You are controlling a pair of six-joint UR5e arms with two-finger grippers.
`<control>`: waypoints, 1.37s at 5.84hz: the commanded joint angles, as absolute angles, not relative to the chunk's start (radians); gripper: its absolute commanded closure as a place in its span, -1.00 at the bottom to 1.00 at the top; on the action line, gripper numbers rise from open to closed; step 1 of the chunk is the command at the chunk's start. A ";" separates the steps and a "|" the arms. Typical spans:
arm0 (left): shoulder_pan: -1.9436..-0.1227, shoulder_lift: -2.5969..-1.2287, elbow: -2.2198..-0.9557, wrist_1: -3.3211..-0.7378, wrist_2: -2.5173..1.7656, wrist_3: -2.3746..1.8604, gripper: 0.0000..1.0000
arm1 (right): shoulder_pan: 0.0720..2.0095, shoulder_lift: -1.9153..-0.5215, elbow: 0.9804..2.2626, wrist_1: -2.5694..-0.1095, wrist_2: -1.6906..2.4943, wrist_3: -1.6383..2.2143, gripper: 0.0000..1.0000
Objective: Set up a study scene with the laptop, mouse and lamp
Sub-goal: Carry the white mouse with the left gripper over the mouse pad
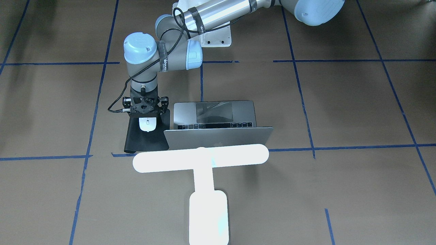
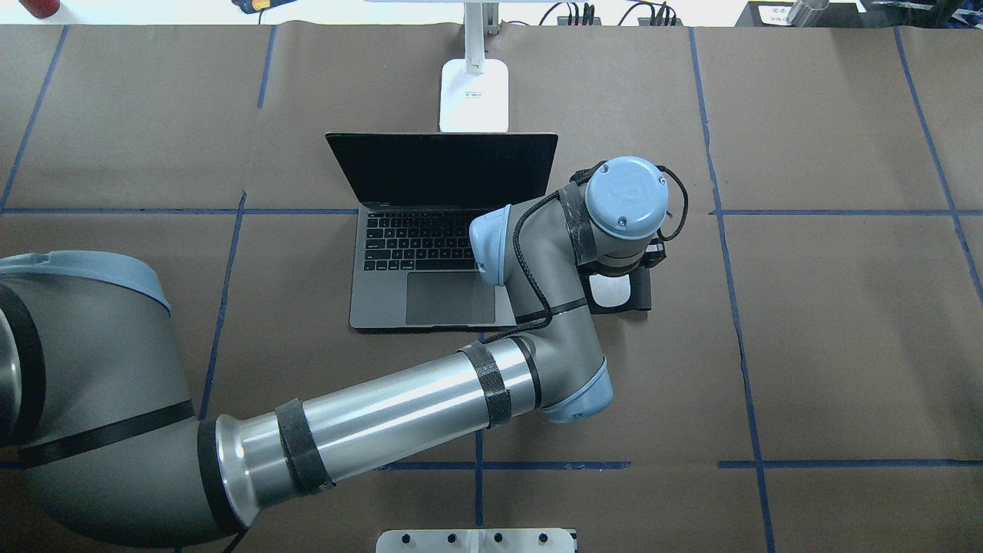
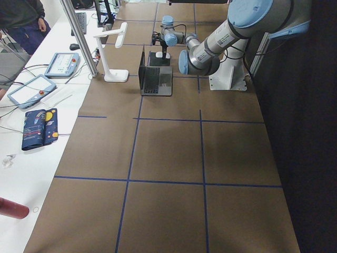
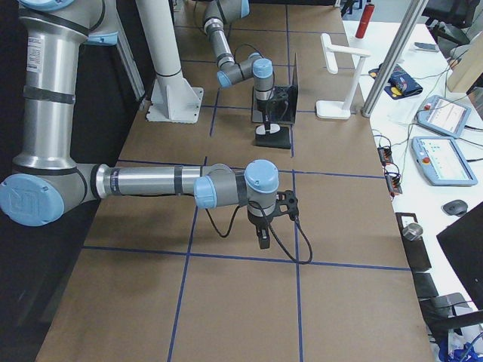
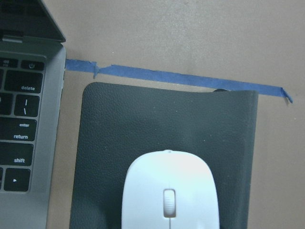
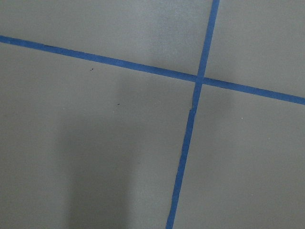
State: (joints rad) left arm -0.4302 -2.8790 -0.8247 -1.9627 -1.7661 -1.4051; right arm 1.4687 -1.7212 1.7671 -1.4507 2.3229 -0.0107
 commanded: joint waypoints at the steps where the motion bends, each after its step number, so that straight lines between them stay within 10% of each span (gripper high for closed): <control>1: -0.472 -2.888 -0.822 -1.959 -1.797 -1.405 -0.98 | 1.471 -1.714 1.772 -1.453 2.332 -0.008 -1.00; 8: -0.472 -2.773 -0.962 -1.939 -1.839 -1.411 -1.00 | 1.473 -1.710 1.769 -1.451 2.341 -0.009 -1.00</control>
